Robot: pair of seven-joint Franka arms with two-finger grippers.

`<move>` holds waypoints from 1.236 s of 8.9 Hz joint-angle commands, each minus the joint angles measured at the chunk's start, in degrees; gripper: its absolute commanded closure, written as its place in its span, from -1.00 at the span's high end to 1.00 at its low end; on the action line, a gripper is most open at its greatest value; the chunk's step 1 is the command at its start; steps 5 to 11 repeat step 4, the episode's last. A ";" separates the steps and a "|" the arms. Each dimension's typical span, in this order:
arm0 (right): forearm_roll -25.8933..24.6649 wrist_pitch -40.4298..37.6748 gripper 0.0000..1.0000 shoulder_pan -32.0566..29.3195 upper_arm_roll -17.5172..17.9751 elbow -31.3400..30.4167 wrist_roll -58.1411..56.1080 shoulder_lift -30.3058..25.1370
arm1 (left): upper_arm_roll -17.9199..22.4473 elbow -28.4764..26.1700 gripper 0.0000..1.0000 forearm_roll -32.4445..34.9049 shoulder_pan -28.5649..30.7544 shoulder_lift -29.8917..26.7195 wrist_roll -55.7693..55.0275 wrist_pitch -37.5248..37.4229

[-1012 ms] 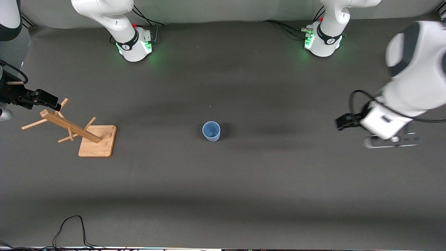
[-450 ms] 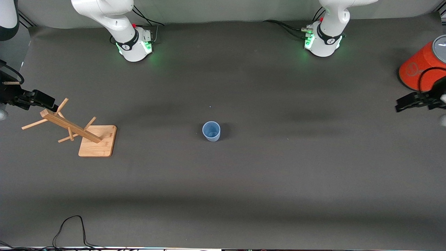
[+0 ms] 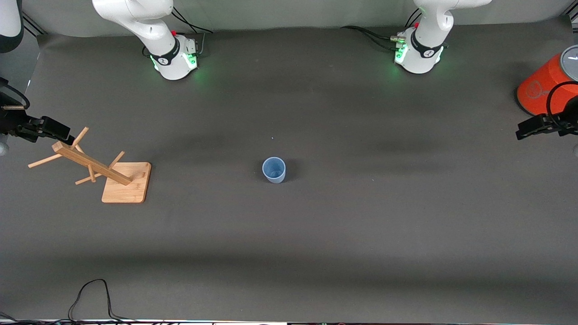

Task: Rotate and upright cup with both arms

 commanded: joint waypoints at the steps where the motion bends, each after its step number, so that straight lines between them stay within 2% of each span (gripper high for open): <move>1: 0.56 0.36 1.00 0.49 -0.47 0.28 -0.94 -0.34 | 2.45 2.32 1.00 0.17 -3.02 -0.23 -0.36 -2.93; 11: 0.65 0.28 1.00 0.58 -0.38 0.20 -3.82 -0.69 | 2.36 2.67 1.00 0.08 -2.66 -0.23 -0.18 -2.93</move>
